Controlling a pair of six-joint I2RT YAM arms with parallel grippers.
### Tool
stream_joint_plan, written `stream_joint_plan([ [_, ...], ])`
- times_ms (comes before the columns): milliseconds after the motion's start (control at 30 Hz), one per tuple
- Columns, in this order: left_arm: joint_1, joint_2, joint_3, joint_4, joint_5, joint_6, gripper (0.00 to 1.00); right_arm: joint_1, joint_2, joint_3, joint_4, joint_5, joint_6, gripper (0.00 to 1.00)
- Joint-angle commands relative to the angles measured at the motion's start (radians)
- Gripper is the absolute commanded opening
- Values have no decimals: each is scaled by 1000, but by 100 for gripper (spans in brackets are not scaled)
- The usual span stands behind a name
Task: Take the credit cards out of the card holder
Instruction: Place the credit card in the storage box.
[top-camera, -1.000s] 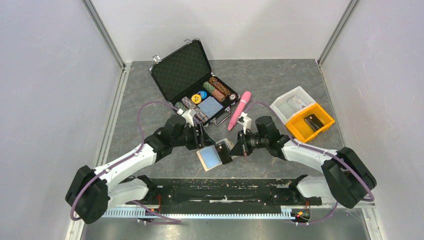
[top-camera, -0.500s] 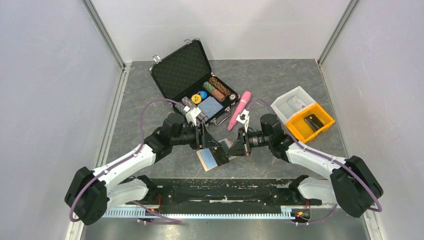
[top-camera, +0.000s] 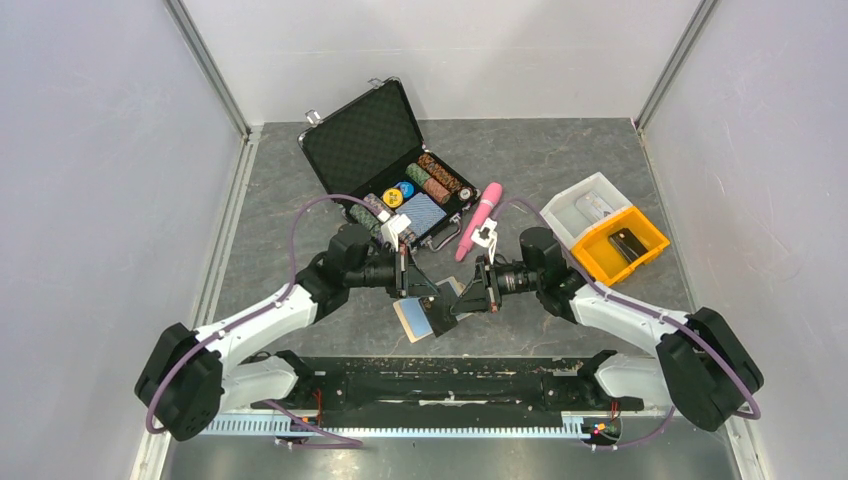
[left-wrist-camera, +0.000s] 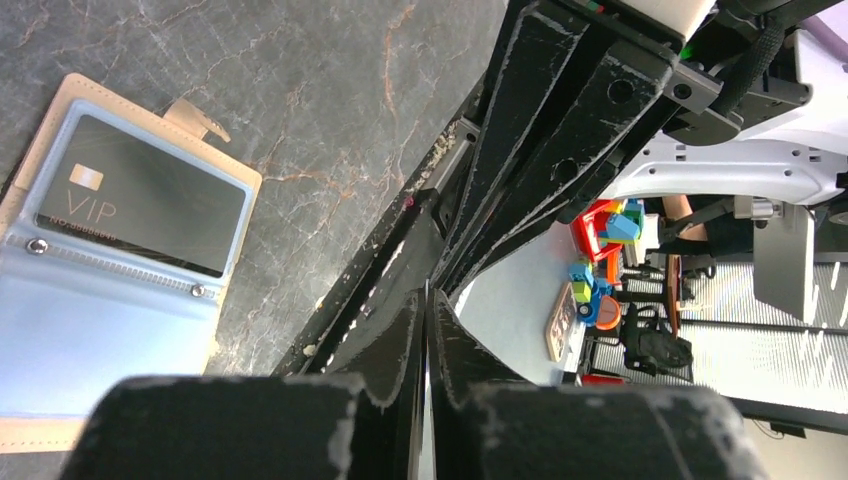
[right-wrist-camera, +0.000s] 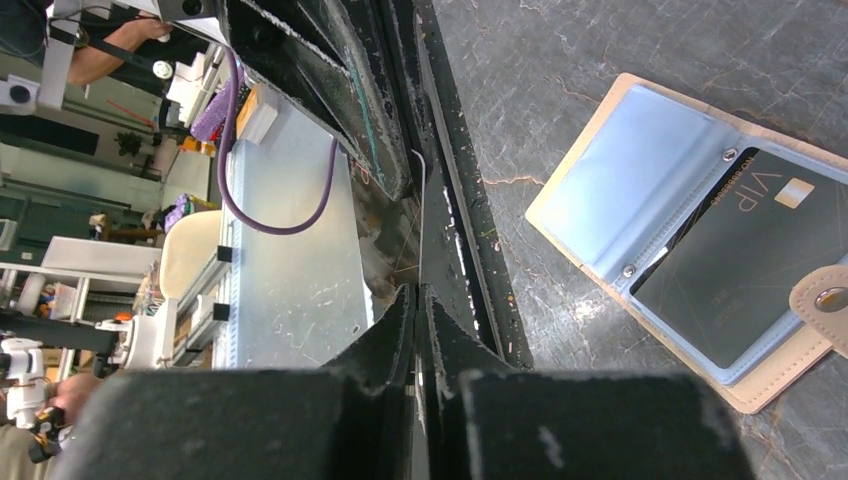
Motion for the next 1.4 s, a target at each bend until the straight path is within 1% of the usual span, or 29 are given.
stream_joint_plan([
  [0, 2, 23, 8, 72, 33, -52, 4, -2, 4, 30, 54, -11, 7, 9],
  [33, 2, 27, 9, 78, 25, -67, 2, -3, -1, 31, 57, -2, 11, 15],
  [133, 2, 27, -6, 146, 19, -124, 2, -23, -23, 26, 57, 51, 25, 25],
  [167, 2, 26, -9, 162, 13, -142, 2, -33, -38, 22, 57, 72, 34, 32],
  [333, 2, -7, -8, 172, -64, -168, 2, -119, -107, -13, 59, 169, 80, 60],
  [400, 2, -22, -6, 173, -101, -172, 2, -147, -133, -29, 82, 188, 109, 69],
  [433, 2, -29, -5, 175, -124, -175, 2, -157, -145, -43, 109, 192, 135, 72],
  [500, 2, -42, -6, 190, -168, -193, 2, -170, -162, -77, 185, 194, 206, 73],
  [633, 2, -61, -14, 257, -241, -248, 2, -179, -159, -160, 421, 184, 381, 72],
  [800, 2, -76, -16, 263, -347, -271, 2, -178, -76, -252, 823, 141, 625, 62],
  [867, 2, -81, -22, 268, -384, -283, 2, -179, -58, -266, 898, 144, 669, 58],
  [967, 2, -75, -40, 313, -420, -314, 2, -179, -50, -274, 906, 159, 664, 54],
  [1233, 0, -4, -61, 449, -430, -422, 2, -177, -9, -262, 878, 194, 652, 49],
  [1367, -2, 12, -57, 465, -436, -429, 2, -177, 10, -263, 869, 205, 646, 47],
])
